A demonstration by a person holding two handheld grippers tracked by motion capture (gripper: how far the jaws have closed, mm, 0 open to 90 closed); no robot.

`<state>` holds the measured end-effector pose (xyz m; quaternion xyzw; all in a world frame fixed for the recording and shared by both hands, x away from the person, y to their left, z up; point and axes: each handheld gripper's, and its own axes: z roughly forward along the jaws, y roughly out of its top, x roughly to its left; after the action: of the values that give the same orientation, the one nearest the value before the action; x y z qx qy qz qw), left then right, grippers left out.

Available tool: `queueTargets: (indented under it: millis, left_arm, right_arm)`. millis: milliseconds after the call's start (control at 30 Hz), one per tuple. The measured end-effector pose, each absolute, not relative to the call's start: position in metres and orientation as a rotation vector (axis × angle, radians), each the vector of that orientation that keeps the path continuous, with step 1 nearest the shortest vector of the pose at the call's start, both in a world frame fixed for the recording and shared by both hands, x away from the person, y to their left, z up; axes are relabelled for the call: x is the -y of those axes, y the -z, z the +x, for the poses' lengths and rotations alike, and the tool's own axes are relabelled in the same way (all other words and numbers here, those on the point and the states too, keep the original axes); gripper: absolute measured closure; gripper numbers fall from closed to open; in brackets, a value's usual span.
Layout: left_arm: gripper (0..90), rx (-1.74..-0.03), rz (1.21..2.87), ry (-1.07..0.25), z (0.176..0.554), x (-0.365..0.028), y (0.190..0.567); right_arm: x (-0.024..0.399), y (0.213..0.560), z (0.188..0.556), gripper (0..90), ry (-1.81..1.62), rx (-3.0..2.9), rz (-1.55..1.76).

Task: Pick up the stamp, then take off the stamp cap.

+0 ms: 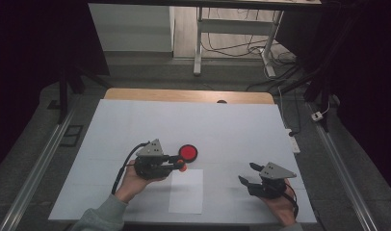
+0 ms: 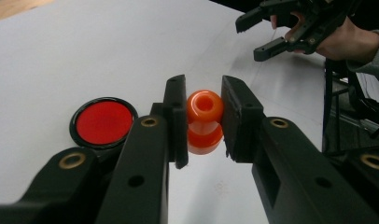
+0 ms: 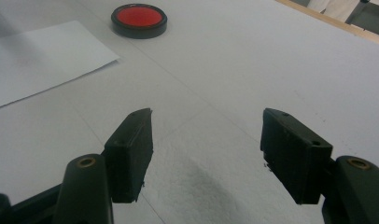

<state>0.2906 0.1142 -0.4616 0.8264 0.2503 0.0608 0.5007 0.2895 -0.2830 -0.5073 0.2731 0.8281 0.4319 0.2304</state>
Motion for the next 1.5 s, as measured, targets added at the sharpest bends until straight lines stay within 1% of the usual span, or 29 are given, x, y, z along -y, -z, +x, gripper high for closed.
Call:
queueTargets:
  millis: [533,1500]
  left_arm:
    - [72.6,-0.594,2.010,-0.116,0.2881,-0.1077,0.4661]
    - [72.6,-0.607,2.012,-0.112,0.2894,-0.1070,0.4703]
  right_arm:
    - [0.2830,0.5081,0.2899,33.8,-1.185,-2.279,0.749]
    - [0.2758,0.5061,0.2881,34.1,-1.219,-2.283,0.732]
